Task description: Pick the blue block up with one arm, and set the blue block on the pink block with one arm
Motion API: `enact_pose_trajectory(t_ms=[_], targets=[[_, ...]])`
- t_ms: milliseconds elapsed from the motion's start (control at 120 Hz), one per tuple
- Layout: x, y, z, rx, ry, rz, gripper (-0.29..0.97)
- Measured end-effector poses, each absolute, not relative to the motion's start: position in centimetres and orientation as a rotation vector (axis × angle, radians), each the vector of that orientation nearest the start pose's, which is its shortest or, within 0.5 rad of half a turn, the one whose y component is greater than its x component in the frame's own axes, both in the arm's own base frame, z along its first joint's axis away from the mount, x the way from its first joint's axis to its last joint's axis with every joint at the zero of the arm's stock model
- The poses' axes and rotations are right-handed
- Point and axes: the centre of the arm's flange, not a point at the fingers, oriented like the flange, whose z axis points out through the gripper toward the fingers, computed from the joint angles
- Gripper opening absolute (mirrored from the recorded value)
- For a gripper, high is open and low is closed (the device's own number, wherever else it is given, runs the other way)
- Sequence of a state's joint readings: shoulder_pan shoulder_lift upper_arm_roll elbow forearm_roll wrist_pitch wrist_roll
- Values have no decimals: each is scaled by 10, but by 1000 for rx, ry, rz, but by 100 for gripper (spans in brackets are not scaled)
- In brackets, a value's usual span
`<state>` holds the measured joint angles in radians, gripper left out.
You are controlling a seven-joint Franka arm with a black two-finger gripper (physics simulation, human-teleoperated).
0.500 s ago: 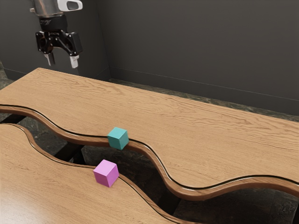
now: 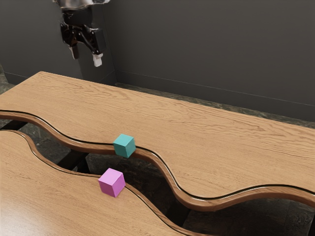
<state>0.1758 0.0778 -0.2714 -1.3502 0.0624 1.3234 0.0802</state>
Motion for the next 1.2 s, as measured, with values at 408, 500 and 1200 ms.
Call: enact_pose_trajectory(t_ms=[408, 500, 1200], targets=[[627, -15, 427, -3100, 282, 244, 68], [638, -1, 402, -3115, 255, 224, 68], [696, 32, 304, -3132, 220, 170, 68]])
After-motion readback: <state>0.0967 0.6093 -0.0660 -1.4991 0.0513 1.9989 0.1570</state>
